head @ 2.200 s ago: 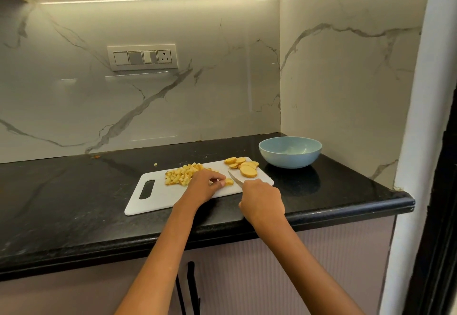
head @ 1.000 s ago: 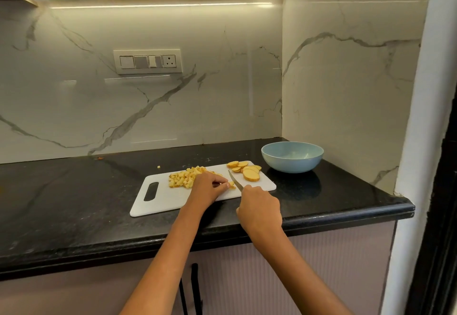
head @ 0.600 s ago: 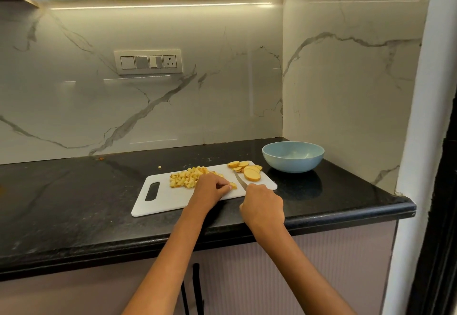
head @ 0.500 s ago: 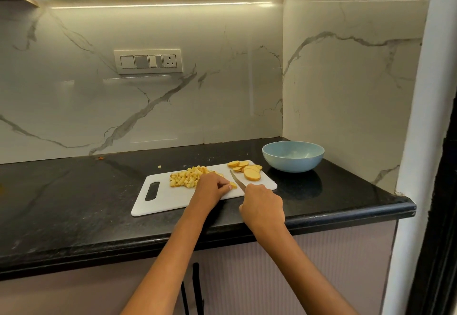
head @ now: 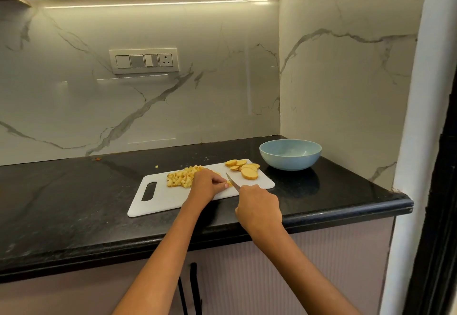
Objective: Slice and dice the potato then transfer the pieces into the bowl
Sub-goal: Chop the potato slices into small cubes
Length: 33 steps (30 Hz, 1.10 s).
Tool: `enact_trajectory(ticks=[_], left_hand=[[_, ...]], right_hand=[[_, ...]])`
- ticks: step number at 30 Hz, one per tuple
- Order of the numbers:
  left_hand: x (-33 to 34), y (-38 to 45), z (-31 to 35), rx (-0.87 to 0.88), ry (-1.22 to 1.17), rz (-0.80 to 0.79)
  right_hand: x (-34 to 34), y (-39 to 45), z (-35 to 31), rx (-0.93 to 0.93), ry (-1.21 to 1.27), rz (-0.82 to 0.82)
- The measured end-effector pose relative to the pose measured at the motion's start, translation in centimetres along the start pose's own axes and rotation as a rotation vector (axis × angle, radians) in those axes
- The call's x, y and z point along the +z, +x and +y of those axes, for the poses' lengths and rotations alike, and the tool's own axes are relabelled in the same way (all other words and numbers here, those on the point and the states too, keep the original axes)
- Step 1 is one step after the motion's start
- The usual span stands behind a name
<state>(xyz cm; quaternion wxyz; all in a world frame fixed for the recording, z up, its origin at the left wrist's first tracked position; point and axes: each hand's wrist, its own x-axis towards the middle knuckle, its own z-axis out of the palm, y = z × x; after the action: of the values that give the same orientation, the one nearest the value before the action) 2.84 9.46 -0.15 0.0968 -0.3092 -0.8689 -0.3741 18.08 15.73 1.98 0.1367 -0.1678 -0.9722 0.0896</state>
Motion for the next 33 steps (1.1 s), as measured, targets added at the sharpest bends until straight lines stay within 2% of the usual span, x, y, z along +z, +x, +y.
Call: enact_trajectory(ticks=[6,14,23,33], left_hand=[[-0.4,0.3,0.1,-0.001,0.006,-0.047],[0.0,-0.1,0.1,0.017,0.01,0.005],[0.1,-0.8,-0.3,0.034,-0.026,0.099],[0.1,-0.6,-0.5,0.012,-0.016,0.083]], right_hand=[[-0.1,1.3,-0.5,-0.033,-0.024,-0.025],[0.2,-0.8,-0.5,-0.091,-0.163,0.001],[0.0,0.0,0.3,0.038,0.034,0.004],[-0.1,-0.2,-0.2,0.002,0.043,-0.031]])
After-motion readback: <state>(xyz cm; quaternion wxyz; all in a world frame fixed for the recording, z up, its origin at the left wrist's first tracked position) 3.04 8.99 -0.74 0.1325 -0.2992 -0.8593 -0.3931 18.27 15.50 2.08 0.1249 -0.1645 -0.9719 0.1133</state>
